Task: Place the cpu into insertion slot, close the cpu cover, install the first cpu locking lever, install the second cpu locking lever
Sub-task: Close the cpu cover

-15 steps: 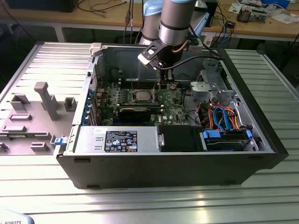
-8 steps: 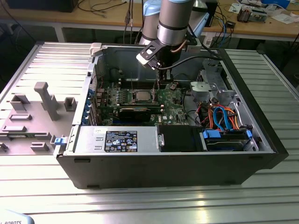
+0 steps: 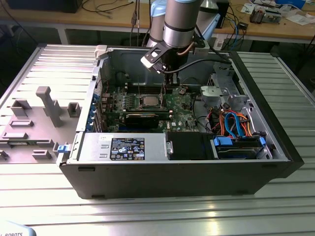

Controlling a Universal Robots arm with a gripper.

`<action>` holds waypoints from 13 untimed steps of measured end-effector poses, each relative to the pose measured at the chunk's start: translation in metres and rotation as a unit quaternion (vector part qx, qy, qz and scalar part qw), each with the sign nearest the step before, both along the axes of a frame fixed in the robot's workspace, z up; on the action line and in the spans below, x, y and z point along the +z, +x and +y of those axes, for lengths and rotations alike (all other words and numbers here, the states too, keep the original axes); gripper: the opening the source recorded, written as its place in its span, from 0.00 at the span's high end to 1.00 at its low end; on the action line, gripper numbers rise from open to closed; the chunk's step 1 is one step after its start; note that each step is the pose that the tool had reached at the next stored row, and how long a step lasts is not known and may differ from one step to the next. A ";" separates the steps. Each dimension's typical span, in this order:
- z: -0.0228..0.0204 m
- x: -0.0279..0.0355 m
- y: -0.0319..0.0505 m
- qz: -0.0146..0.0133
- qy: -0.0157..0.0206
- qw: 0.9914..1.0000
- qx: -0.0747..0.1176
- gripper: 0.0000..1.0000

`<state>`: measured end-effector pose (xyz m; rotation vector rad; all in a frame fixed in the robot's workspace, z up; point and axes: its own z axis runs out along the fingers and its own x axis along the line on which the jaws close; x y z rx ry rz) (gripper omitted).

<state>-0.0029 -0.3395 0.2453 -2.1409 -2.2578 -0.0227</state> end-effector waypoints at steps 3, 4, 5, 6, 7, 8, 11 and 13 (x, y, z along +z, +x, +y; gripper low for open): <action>0.0000 -0.0001 -0.0027 0.000 0.000 1.000 0.000 0.89; 0.0000 -0.0001 -0.0031 0.000 0.000 1.000 0.000 0.89; 0.0000 -0.0001 -0.0036 0.000 0.000 1.000 0.000 0.89; 0.0000 -0.0001 -0.0041 0.000 0.000 1.000 0.000 0.89; 0.0000 -0.0002 -0.0049 0.000 0.000 1.000 0.000 0.89; 0.0000 -0.0002 -0.0055 0.000 0.000 1.000 0.000 0.89; 0.0000 -0.0002 -0.0058 0.000 0.000 1.000 0.000 0.89; 0.0000 -0.0003 -0.0060 0.000 0.000 1.000 0.000 0.89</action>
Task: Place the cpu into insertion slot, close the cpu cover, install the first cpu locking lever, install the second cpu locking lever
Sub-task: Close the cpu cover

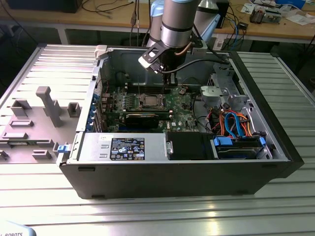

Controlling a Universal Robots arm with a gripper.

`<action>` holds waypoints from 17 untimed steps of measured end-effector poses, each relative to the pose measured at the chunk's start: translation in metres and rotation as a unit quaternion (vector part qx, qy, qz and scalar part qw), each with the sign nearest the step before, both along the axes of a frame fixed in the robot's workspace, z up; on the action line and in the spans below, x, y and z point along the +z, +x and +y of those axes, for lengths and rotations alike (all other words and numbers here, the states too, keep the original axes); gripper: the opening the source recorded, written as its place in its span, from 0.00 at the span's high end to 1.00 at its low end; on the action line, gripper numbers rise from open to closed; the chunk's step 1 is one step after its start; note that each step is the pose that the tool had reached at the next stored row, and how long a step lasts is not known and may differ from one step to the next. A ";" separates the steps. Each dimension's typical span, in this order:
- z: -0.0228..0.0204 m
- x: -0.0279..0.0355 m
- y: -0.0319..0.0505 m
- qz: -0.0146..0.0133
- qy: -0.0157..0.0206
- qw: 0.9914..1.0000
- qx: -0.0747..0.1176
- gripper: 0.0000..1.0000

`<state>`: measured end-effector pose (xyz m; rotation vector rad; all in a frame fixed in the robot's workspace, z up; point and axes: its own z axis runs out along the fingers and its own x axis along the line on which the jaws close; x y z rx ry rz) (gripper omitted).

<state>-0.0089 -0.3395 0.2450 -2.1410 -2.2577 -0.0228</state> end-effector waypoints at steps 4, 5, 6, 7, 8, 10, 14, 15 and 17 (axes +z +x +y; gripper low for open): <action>-0.0001 -0.0034 -0.0168 0.000 0.000 1.000 0.001 0.89; -0.0003 -0.0051 -0.0251 0.000 0.000 1.000 0.001 0.89; -0.0004 -0.0065 -0.0332 0.000 0.000 1.000 0.001 0.89; -0.0004 -0.0072 -0.0373 0.000 0.000 1.000 0.001 0.89; -0.0004 -0.0082 -0.0445 0.000 0.000 1.000 0.001 0.89; -0.0006 -0.0120 -0.0634 0.000 0.000 1.000 0.002 0.89; -0.0006 -0.0193 -0.0673 0.000 0.000 1.000 0.002 0.89; -0.0006 -0.0213 -0.0673 0.000 0.000 1.000 0.002 0.89; -0.0006 -0.0261 -0.0675 0.000 0.000 1.000 0.002 0.89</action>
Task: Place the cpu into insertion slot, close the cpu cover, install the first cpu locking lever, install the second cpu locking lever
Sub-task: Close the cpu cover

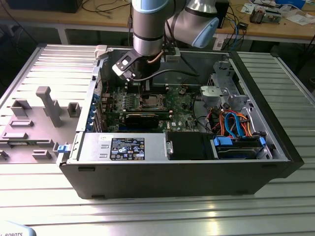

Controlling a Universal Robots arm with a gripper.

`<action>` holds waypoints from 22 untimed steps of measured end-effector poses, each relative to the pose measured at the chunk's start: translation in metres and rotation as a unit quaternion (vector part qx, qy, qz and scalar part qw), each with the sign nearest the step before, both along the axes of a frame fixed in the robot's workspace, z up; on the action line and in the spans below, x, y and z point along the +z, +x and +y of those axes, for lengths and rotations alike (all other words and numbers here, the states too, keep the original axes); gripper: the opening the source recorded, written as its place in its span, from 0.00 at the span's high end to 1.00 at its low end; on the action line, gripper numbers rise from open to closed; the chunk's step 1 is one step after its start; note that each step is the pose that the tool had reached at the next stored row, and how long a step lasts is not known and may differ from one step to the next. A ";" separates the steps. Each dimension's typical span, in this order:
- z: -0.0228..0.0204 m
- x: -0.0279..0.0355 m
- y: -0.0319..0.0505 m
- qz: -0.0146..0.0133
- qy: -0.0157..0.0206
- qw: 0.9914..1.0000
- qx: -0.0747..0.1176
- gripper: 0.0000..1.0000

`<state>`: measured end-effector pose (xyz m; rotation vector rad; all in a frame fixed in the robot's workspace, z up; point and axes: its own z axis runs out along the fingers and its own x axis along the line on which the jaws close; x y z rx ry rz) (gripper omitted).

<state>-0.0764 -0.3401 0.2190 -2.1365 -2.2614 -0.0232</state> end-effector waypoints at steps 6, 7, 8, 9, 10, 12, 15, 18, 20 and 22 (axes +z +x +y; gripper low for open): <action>0.0000 -0.0095 -0.0013 0.000 0.000 1.000 0.000 0.89; 0.0000 -0.0107 -0.0014 0.001 0.000 1.000 0.000 0.89; 0.0000 -0.0126 -0.0013 0.002 0.000 1.000 0.000 0.89; -0.0001 -0.0132 -0.0014 0.002 0.000 1.000 0.000 0.89; 0.0000 -0.0139 -0.0013 0.003 0.000 1.000 0.000 0.89; 0.0000 -0.0140 -0.0013 0.003 0.000 1.000 0.000 0.89; 0.0000 -0.0063 -0.0013 0.003 0.000 1.000 0.000 0.89; 0.0001 -0.0045 -0.0013 0.003 0.000 1.000 0.000 0.89; 0.0000 -0.0043 -0.0010 0.003 0.000 1.000 0.000 0.89; 0.0000 -0.0044 0.0051 0.003 0.000 1.000 0.000 0.89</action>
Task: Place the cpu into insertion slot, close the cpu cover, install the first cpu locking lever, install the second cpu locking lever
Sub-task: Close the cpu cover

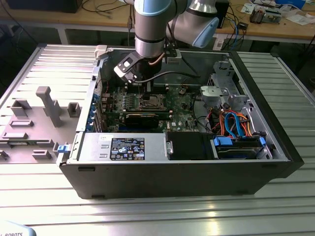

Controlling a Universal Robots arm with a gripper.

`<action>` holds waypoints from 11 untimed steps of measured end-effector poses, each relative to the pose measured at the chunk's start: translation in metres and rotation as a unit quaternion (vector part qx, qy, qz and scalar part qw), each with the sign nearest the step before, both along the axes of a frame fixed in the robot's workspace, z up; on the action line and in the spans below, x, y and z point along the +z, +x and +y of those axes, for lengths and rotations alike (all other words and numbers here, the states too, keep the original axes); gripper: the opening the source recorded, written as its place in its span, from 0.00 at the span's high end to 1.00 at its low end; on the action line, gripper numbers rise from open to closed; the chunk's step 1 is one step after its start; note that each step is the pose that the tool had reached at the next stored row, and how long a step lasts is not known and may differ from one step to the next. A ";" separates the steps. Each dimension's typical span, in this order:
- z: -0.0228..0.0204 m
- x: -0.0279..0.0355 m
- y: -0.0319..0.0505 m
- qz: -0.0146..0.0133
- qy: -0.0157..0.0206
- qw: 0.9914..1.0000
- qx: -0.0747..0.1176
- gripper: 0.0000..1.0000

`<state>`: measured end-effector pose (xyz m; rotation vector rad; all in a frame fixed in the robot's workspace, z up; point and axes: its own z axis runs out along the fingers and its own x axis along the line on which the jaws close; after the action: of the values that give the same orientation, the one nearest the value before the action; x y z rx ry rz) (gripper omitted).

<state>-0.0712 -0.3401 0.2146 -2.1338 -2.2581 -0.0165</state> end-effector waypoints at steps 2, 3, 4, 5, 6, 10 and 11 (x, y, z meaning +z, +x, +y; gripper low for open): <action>0.0000 -0.0002 0.0077 0.000 -0.001 1.000 0.000 0.89; 0.0000 -0.0003 0.0099 0.000 -0.001 1.000 0.000 0.89; 0.0000 -0.0004 0.0121 0.000 -0.002 1.000 0.000 0.89; 0.0000 -0.0005 0.0134 0.000 -0.003 1.000 0.000 0.89; 0.0000 -0.0007 0.0148 0.000 -0.004 1.000 0.000 0.89; -0.0001 -0.0010 0.0177 0.000 -0.006 1.000 0.000 0.89; -0.0001 -0.0010 0.0177 0.000 -0.006 1.000 0.001 0.89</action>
<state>-0.0535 -0.3401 0.2136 -2.1384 -2.2660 -0.0019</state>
